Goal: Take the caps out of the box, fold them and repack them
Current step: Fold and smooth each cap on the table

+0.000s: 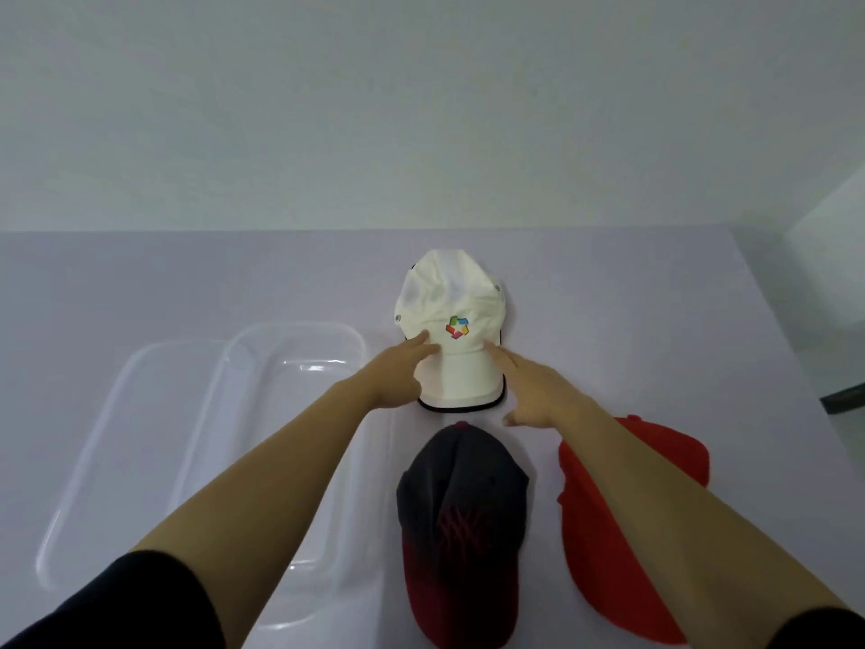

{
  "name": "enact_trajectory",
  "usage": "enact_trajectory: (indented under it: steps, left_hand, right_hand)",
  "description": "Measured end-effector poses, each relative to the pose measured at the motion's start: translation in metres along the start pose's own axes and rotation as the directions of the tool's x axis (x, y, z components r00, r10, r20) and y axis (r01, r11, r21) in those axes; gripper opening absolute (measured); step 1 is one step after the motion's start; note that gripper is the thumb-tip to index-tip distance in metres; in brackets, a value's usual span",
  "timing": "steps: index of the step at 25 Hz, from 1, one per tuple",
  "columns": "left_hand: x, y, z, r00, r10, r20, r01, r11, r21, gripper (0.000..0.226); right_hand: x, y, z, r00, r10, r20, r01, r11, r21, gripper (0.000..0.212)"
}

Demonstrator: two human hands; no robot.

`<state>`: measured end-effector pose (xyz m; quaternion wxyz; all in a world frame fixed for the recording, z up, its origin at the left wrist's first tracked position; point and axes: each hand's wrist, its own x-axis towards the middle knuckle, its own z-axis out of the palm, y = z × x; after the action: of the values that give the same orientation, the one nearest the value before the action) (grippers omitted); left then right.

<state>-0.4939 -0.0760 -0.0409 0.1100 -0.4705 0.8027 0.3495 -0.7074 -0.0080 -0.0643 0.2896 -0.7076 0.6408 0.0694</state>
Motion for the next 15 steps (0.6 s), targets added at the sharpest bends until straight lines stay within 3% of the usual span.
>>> enact_trajectory:
  steps: [2, 4, 7, 10, 15]
  left_hand:
    - [0.015, -0.002, 0.0, 0.997, 0.028, 0.077, -0.034, 0.997, 0.075, 0.088]
    - [0.027, 0.0, 0.001, 0.996, 0.014, 0.089, -0.034, 0.972, 0.233, 0.102]
    - [0.04, 0.005, 0.014, 0.998, -0.016, -0.055, 0.038, 0.902, 0.43, 0.106]
    - [0.045, 0.011, 0.033, 0.97, -0.002, -0.242, 0.095, 0.923, 0.373, 0.078]
    - [0.037, 0.019, 0.045, 0.959, -0.057, -0.276, 0.11, 0.977, 0.181, 0.07]
  right_hand:
    - [0.016, 0.0, 0.006, 0.998, 0.006, -0.058, -0.009, 0.999, -0.047, 0.116]
    - [0.029, -0.004, 0.01, 0.984, 0.007, -0.179, -0.028, 0.993, -0.118, 0.107]
    - [0.043, -0.013, 0.017, 0.942, -0.007, -0.335, -0.069, 0.974, -0.215, 0.089]
    - [0.047, -0.019, 0.024, 0.911, 0.029, -0.411, -0.139, 0.96, -0.241, 0.088]
    - [0.049, -0.033, 0.021, 0.901, 0.244, -0.358, -0.222, 0.97, 0.101, 0.075]
